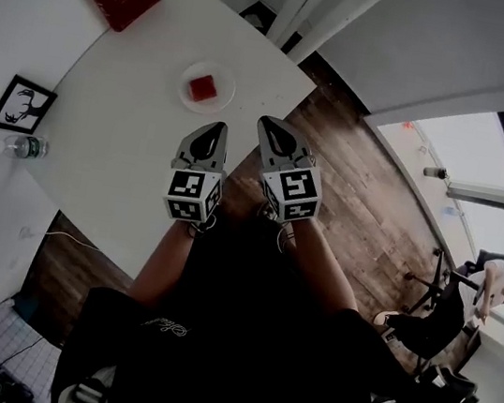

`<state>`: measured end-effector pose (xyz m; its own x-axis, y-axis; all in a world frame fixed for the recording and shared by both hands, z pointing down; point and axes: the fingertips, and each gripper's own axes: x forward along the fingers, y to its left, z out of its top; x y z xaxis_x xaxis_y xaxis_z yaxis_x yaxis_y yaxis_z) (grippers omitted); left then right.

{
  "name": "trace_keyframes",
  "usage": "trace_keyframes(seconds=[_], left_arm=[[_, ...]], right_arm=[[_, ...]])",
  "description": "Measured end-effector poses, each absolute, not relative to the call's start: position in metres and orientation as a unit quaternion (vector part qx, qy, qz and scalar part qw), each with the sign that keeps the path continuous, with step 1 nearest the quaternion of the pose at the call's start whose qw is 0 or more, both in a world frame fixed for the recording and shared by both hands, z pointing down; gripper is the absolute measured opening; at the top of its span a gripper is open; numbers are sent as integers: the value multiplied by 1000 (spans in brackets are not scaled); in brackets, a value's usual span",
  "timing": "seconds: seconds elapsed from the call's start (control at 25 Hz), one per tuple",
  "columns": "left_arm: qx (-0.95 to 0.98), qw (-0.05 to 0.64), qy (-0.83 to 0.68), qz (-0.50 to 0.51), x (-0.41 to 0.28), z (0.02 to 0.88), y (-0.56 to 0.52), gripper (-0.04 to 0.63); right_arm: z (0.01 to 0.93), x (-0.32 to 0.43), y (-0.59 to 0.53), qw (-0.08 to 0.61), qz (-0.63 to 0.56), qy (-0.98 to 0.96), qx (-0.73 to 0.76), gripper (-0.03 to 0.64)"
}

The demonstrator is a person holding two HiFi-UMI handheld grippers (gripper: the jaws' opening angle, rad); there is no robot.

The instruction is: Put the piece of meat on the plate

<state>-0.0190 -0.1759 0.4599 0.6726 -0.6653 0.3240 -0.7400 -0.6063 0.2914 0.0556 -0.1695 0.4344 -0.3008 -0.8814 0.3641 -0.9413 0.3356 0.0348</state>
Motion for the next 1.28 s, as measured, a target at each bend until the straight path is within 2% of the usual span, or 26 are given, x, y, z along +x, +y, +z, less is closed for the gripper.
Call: trace_keyframes(seconds=[0.56, 0.84, 1.28], left_arm=[[898, 149, -412, 45, 91, 395, -105, 3], [882, 103, -459, 20, 109, 363, -65, 3], [875, 60, -481, 9, 102, 330, -44, 3]], right_arm=[[347, 150, -91, 73, 5, -793, 605, 21], [334, 182, -50, 37, 3, -803, 594, 21], [312, 164, -34, 12, -27, -824, 566, 21]])
